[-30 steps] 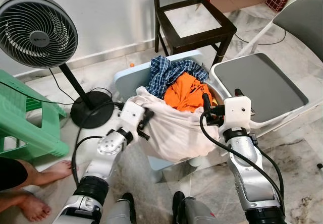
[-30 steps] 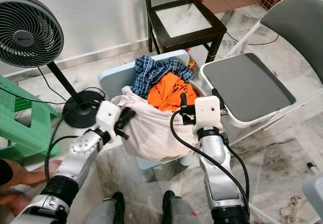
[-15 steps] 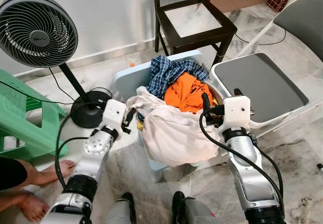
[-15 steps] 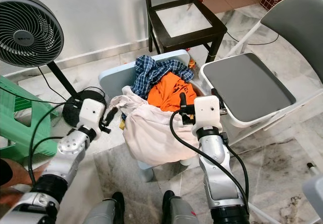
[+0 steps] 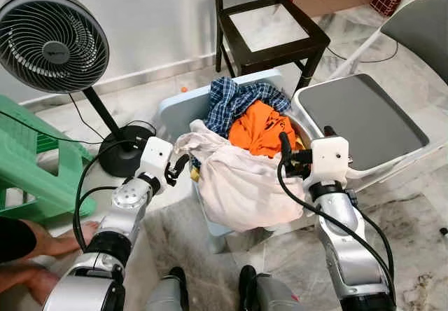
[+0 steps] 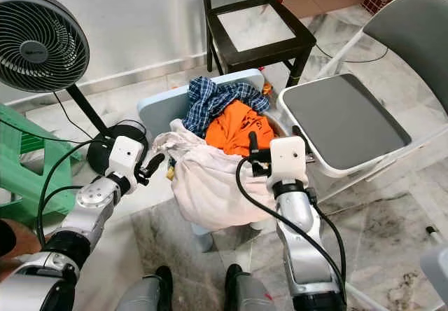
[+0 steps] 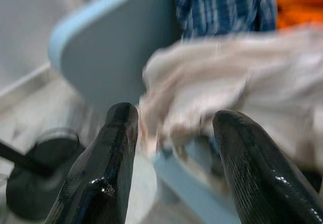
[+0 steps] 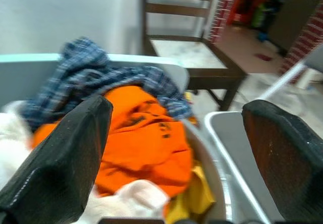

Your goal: Hang hanger

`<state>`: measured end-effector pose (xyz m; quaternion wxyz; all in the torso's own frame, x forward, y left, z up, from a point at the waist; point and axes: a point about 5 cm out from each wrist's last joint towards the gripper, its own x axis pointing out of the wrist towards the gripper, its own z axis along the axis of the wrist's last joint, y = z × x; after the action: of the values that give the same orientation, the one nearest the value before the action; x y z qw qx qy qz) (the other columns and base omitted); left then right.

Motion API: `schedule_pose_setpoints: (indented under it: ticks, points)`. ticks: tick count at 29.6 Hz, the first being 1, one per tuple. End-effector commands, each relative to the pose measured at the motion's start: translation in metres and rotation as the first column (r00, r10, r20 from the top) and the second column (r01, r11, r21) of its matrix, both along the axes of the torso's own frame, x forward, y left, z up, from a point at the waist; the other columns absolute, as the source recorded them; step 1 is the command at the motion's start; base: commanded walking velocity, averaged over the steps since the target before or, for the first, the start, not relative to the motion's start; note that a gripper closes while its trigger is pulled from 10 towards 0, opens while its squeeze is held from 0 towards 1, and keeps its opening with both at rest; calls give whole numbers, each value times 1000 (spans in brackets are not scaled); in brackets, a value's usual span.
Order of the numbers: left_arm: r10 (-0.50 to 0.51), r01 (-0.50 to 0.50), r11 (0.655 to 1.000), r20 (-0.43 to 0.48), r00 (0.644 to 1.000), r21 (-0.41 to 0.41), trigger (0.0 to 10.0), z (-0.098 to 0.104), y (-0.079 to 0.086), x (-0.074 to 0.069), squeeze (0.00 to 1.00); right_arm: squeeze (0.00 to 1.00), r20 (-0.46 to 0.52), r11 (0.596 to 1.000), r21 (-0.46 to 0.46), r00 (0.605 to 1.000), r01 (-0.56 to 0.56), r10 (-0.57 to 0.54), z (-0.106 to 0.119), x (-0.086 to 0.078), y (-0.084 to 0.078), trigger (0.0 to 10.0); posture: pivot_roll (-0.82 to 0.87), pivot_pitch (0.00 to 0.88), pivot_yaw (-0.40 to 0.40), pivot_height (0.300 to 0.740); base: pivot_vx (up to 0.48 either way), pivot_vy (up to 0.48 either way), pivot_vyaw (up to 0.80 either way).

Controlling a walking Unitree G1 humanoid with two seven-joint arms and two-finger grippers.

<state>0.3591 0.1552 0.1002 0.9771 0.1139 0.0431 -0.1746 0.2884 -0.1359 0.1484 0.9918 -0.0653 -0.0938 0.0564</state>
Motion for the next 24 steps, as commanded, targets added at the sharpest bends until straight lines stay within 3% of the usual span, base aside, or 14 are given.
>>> schedule_pose_setpoints:
  ticks: [1,7,12,13,15,22,24]
  points:
    - [-13,13,1000,-2,1000,16,10000,-4,-4,-2,0,0,0,999,10,1000,-30,30,1,-5,2,10000,70,314,-21,740,0,0,0]
    - [8,-4,1000,118,993,-30,10000,7,-15,-7,0,0,-15,999,23,999,-38,38,0,-20,-7,10000,90,318,-17,740,0,0,0]
    - [49,-33,996,199,979,-82,10000,6,-12,-30,0,0,-62,999,40,998,-29,32,-11,-29,-15,10000,103,308,-17,740,0,0,0]
    - [77,-59,995,222,972,-85,10000,6,-9,-39,0,0,-68,998,55,997,-22,26,-12,-30,-14,10000,104,313,-20,740,0,0,0]
    - [77,-59,995,222,972,-85,10000,6,-9,-39,0,0,-68,998,55,997,-22,26,-12,-30,-14,10000,104,313,-20,740,0,0,0]
    - [146,-134,989,268,952,-62,10000,0,6,-72,0,0,-79,996,91,996,-23,30,-14,-26,0,10000,141,293,-8,740,0,0,0]
    - [144,-132,989,267,953,-65,10000,-1,7,-73,0,0,-82,994,104,996,-25,33,-15,-24,2,10000,167,291,-23,740,0,0,0]
